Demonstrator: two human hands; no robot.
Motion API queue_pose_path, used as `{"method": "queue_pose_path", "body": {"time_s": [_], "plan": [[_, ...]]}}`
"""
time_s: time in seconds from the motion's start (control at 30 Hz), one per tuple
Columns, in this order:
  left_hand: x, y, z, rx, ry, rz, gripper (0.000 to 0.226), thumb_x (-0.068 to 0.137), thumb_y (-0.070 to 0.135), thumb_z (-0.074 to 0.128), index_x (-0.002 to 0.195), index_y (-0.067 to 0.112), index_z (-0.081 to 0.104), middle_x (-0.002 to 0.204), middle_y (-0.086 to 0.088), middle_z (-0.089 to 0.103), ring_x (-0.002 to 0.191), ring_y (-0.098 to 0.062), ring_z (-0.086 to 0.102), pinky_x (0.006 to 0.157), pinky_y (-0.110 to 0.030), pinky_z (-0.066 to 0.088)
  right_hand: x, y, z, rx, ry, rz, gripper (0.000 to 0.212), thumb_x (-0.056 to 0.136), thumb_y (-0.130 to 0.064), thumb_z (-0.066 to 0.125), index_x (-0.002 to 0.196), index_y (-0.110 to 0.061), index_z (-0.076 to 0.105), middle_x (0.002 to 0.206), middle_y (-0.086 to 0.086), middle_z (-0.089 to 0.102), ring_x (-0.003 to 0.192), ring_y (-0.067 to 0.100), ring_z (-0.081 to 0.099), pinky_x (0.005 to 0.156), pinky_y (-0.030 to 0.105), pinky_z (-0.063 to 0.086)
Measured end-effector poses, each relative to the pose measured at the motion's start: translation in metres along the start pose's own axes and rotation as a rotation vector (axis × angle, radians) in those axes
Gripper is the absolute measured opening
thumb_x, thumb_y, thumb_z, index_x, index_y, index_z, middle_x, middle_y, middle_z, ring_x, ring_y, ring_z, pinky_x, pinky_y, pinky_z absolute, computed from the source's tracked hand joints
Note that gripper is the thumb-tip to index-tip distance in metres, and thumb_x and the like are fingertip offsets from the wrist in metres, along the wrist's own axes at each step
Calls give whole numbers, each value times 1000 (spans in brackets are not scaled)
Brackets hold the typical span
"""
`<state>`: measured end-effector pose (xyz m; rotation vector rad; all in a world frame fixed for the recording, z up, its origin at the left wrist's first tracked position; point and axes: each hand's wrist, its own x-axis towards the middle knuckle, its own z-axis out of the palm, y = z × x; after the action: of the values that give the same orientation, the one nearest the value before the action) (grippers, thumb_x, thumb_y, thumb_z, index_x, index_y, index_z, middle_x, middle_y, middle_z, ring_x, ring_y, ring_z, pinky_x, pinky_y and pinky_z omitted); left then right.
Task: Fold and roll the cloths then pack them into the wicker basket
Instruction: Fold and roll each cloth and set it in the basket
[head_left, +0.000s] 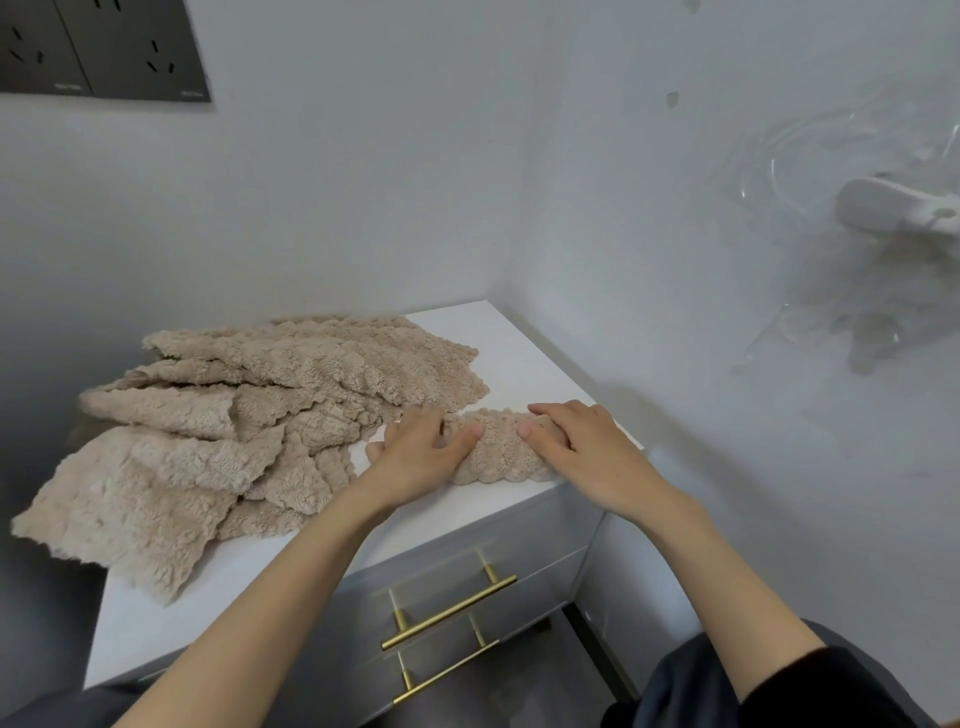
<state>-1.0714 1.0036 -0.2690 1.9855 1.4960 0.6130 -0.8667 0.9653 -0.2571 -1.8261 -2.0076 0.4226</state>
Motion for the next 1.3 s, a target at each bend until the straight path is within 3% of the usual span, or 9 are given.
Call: {"method": "queue_pose_path", "body": {"time_s": [0.1, 0.27, 0.47, 0.67, 0.83, 1.0, 1.1, 1.2, 1.3], "plan": [[-6, 7, -1, -99, -27, 64, 37, 94, 49, 46, 75, 19, 35, 68, 4, 37, 63, -13, 34, 58, -29, 28, 1, -2, -8, -26, -39, -23, 55, 91, -60, 42, 130, -22, 54, 119, 0, 59, 114, 20, 50, 97, 36, 40], [-23, 23, -11, -430, -4, 85, 27, 96, 35, 53, 83, 16, 40, 66, 2, 43, 59, -9, 39, 56, -21, 33, -5, -15, -26, 141, -93, -41, 43, 86, -58, 56, 84, -16, 63, 74, -1, 67, 71, 20, 64, 61, 23, 45], [-53, 62, -29, -836, -4, 173, 17, 90, 25, 61, 92, 12, 51, 73, 5, 71, 69, -7, 67, 59, -18, 51, -50, -34, -67, 321, -153, -56, 32, 86, -60, 54, 106, -35, 53, 97, -14, 65, 85, 2, 63, 71, 22, 47], [-83, 121, -15, -750, -99, 273, 27, 86, 32, 68, 93, 10, 54, 85, -6, 72, 78, -17, 68, 69, -32, 54, -127, -33, -95, 464, -40, -93, 34, 92, -52, 51, 123, -39, 44, 102, -19, 65, 88, -2, 64, 74, 18, 48], [-114, 165, 21, -682, -219, 327, 26, 84, 34, 70, 92, 13, 57, 74, 10, 68, 68, -3, 62, 59, -16, 48, -198, -4, -103, 407, 105, -30, 29, 89, -58, 44, 111, -39, 46, 86, -26, 60, 76, -3, 58, 64, 11, 43], [-141, 193, 80, -619, -358, 353, 27, 85, 29, 70, 103, 11, 61, 98, 9, 72, 82, -5, 67, 70, -17, 54, -271, 46, -92, 385, 176, 73, 30, 92, -57, 45, 115, -38, 47, 91, -21, 61, 78, 1, 60, 64, 12, 43], [-152, 206, 121, -578, -415, 333, 20, 89, 24, 66, 105, 13, 61, 106, 8, 69, 91, -6, 66, 78, -19, 53, -317, 83, -78, 395, 207, 202, 31, 92, -60, 44, 114, -39, 48, 91, -18, 61, 76, 3, 59, 63, 16, 44], [-160, 216, 159, -492, -481, 305, 8, 94, 21, 58, 100, 18, 61, 110, 6, 65, 97, -6, 61, 84, -22, 48, -360, 128, -60, 452, 285, 403, 36, 90, -66, 39, 113, -41, 50, 98, -11, 60, 89, 10, 59, 78, 27, 46], [-166, 222, 194, -430, -555, 327, 8, 96, 19, 54, 99, 18, 61, 108, 6, 62, 91, -2, 56, 77, -14, 45, -387, 175, -37, 594, 370, 706, 32, 91, -65, 36, 110, -42, 50, 105, -11, 59, 94, 5, 58, 76, 24, 45]]}}
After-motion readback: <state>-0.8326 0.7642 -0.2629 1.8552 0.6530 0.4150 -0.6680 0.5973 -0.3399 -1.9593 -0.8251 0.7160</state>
